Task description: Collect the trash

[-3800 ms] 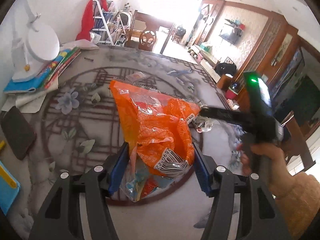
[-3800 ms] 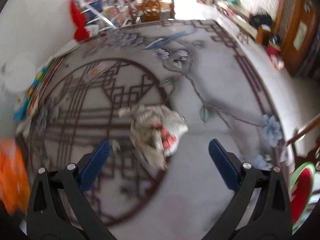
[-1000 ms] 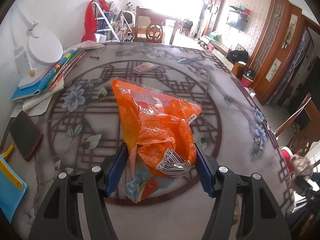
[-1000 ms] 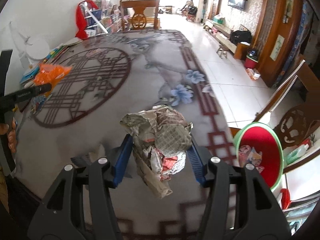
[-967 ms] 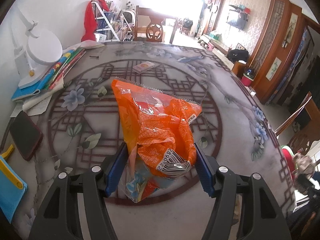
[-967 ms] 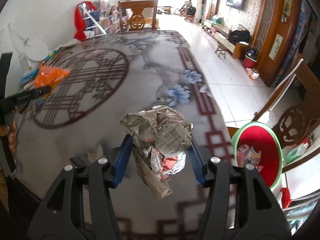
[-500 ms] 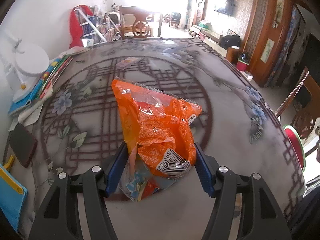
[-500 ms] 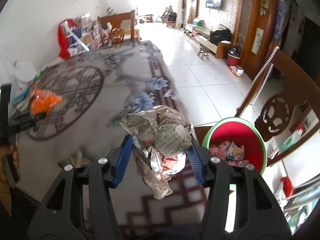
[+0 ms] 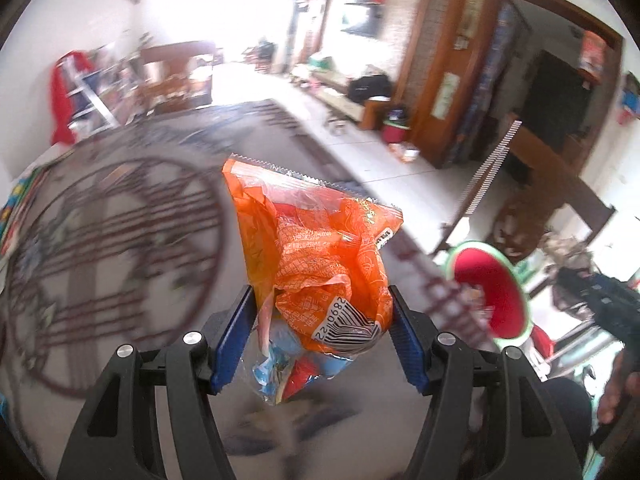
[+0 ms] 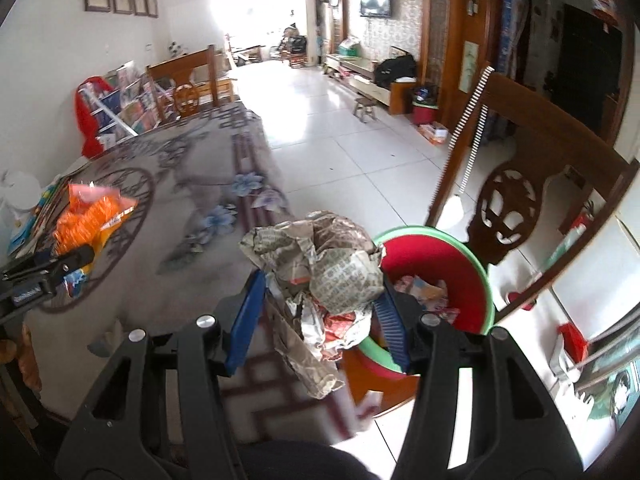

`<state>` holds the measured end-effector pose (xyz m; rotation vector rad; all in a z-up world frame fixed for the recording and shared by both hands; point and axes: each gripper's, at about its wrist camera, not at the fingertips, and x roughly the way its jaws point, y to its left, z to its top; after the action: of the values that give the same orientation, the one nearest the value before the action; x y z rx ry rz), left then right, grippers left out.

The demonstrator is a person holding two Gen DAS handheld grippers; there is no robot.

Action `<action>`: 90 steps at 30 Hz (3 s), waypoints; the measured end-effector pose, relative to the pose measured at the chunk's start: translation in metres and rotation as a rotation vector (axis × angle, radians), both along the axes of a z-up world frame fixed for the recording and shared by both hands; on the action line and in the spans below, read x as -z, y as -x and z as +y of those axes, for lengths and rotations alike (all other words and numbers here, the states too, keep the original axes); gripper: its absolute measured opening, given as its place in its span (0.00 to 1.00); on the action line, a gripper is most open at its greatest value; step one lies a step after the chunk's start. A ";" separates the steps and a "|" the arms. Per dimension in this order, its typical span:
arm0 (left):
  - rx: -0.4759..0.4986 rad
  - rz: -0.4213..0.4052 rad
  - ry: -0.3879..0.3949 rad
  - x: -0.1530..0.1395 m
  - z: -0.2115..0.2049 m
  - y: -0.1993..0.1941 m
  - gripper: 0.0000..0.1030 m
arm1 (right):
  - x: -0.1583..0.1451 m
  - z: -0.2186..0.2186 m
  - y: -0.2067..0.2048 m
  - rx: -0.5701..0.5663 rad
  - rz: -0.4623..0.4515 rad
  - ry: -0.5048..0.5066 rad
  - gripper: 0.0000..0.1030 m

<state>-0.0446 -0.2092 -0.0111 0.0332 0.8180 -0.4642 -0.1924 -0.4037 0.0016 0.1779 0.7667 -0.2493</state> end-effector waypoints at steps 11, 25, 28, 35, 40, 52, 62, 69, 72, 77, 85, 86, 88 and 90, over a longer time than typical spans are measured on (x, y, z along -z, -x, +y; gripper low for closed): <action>0.135 0.007 0.018 -0.004 -0.076 0.008 0.60 | 0.024 -0.040 0.008 0.092 0.030 -0.028 0.52; 0.328 0.069 0.024 0.020 -0.175 0.007 0.60 | 0.046 -0.088 0.001 0.204 0.033 -0.032 0.52; 0.354 0.081 0.014 0.027 -0.195 0.001 0.60 | 0.054 -0.102 0.001 0.233 0.027 -0.051 0.52; 0.396 0.134 0.001 0.045 -0.230 -0.011 0.60 | 0.073 -0.126 -0.004 0.286 0.034 -0.106 0.52; 0.426 0.144 -0.007 0.052 -0.242 -0.010 0.60 | 0.084 -0.131 -0.006 0.297 0.059 -0.104 0.52; 0.447 0.104 0.001 0.047 -0.251 -0.006 0.82 | 0.095 -0.145 -0.011 0.333 0.072 -0.075 0.75; 0.397 0.018 0.070 0.011 -0.212 -0.002 0.90 | 0.059 -0.128 -0.007 0.324 0.020 0.013 0.88; 0.317 -0.119 0.120 -0.036 -0.146 0.009 0.92 | -0.003 -0.075 -0.006 0.248 -0.133 0.112 0.95; 0.262 -0.170 0.133 -0.054 -0.107 0.012 0.92 | -0.021 -0.047 -0.009 0.212 -0.214 0.128 0.95; 0.125 -0.259 0.152 -0.074 -0.028 0.015 0.92 | -0.037 0.024 -0.029 0.056 -0.284 0.236 0.95; -0.143 -0.299 0.079 -0.072 0.071 0.008 0.92 | -0.039 0.119 -0.048 -0.050 -0.408 0.362 0.95; -0.169 -0.298 0.101 -0.070 0.080 0.006 0.92 | -0.039 0.123 -0.048 -0.047 -0.422 0.358 0.95; -0.189 -0.290 0.130 -0.066 0.090 0.004 0.92 | -0.038 0.134 -0.049 -0.052 -0.458 0.337 0.95; -0.194 -0.293 0.130 -0.061 0.098 0.003 0.92 | -0.030 0.142 -0.051 -0.087 -0.469 0.282 0.95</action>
<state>-0.0480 -0.1115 0.0502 -0.0963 0.4961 -0.3192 -0.1415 -0.2621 0.0319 -0.0651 0.2676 -0.2193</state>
